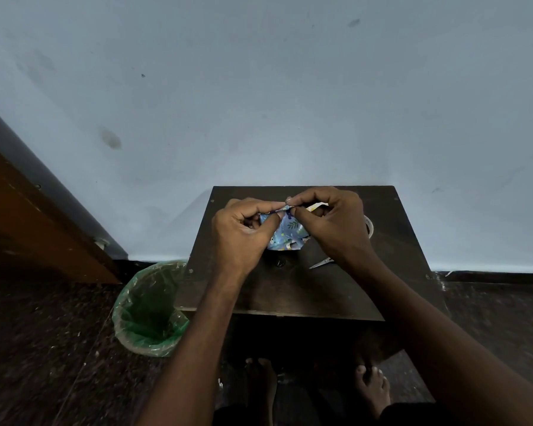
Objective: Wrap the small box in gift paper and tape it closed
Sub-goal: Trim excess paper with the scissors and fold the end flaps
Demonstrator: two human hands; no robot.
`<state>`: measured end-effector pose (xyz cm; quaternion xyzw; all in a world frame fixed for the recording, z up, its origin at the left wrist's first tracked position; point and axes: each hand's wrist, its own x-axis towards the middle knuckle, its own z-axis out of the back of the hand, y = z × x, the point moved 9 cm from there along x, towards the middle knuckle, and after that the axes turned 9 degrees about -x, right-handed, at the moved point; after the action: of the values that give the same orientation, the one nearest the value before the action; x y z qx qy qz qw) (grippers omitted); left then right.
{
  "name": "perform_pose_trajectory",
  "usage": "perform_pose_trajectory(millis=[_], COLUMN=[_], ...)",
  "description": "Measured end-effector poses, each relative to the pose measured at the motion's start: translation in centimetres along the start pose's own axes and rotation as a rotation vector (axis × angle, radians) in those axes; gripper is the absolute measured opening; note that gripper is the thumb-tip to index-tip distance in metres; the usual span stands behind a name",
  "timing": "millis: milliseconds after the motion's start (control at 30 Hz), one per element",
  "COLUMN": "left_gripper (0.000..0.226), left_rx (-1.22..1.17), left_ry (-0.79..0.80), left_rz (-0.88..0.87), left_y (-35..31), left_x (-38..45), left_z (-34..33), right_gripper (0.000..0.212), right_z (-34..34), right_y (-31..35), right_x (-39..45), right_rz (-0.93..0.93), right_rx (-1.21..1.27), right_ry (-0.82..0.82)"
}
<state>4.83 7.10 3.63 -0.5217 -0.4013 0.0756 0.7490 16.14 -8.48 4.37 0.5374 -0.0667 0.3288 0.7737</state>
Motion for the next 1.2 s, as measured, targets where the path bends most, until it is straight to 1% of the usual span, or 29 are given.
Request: perform_pose_trajectory(millis=[100, 300, 433, 600, 700, 867, 933, 1033, 1100, 1200], left_gripper=[0.024, 0.025, 0.020, 0.019, 0.018, 0.019, 0.021, 0.025, 0.024, 0.027], left_rx=[0.018, 0.038, 0.083, 0.079, 0.054, -0.175, -0.245, -0.362, -0.420, -0.495], left_ry=[-0.023, -0.019, 0.004, -0.021, -0.048, -0.082, -0.104, -0.132, -0.106, 0.004], left_rz=[-0.035, -0.106, -0.142, -0.158, -0.081, 0.196, 0.256, 0.328, 0.376, 0.457], left_y=[-0.6, -1.7, -2.3, -3.0, -2.1, 0.2, 0.4, 0.8, 1.2, 1.7], left_x=[-0.2, -0.1, -0.4, 0.2, 0.4, 0.2, 0.1, 0.2, 0.4, 0.2], left_z=[0.0, 0.1, -0.1, 0.5, 0.9, 0.7, 0.5, 0.5, 0.4, -0.2], right_gripper=[0.021, 0.023, 0.024, 0.020, 0.016, 0.010, 0.008, 0.006, 0.006, 0.007], right_z=[-0.1, 0.6, 0.6, 0.5, 0.2, -1.3, -1.5, -1.5, -1.6, -1.6], right_y=[0.2, 1.4, 1.0, 0.4, 0.3, 0.3, 0.3, 0.0, -0.2, -0.8], right_x=[0.1, -0.2, -0.1, 0.3, 0.1, -0.4, -0.4, -0.4, -0.4, -0.4], right_rz=[0.019, 0.110, 0.064, -0.035, -0.050, -0.035, -0.049, -0.160, -0.209, -0.260], right_rx=[-0.010, -0.005, 0.057, 0.149, 0.137, 0.139, 0.194, 0.374, 0.433, 0.461], right_ry=[0.012, -0.064, -0.047, -0.002, 0.009, 0.101, 0.128, 0.113, 0.093, 0.081])
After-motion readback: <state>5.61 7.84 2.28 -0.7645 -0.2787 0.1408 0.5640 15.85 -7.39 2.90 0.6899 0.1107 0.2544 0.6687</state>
